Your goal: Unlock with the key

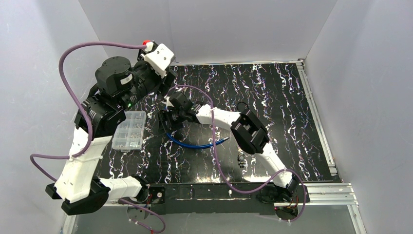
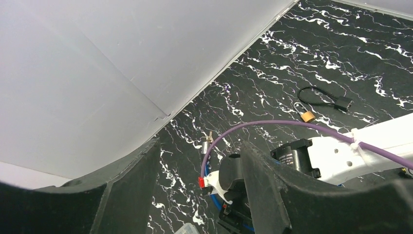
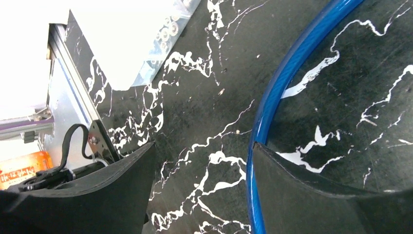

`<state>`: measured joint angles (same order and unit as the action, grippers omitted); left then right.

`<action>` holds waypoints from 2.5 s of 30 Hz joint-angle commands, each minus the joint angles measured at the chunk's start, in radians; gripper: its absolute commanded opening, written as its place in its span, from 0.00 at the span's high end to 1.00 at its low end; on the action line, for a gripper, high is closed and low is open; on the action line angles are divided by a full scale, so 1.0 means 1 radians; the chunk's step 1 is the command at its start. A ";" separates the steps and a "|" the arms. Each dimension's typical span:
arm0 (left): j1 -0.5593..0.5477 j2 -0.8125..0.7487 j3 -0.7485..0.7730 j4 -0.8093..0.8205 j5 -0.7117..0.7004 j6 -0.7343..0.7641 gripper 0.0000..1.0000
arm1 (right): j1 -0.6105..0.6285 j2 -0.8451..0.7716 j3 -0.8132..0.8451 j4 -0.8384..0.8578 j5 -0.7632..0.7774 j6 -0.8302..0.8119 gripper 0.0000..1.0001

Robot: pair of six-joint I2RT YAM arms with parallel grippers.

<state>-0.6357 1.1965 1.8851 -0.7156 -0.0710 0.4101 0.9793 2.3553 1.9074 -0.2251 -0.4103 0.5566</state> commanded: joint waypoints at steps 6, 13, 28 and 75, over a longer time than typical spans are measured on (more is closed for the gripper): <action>0.007 0.028 0.093 -0.027 -0.003 -0.001 0.35 | -0.080 -0.367 -0.140 0.058 0.035 -0.031 0.19; 0.007 0.050 0.078 -0.095 0.006 -0.059 0.31 | -0.231 -0.738 -0.394 -0.066 0.175 -0.089 0.17; 0.008 0.181 -0.232 -0.354 0.349 -0.055 0.15 | -0.508 -1.302 -0.851 -0.525 0.465 0.080 0.17; 0.027 0.103 -0.584 -0.283 0.455 -0.053 0.02 | -0.696 -1.115 -1.275 -0.439 0.393 0.284 0.37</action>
<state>-0.6144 1.3304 1.2504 -0.9734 0.3674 0.3580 0.2882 1.2352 0.6277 -0.6909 -0.0535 0.8151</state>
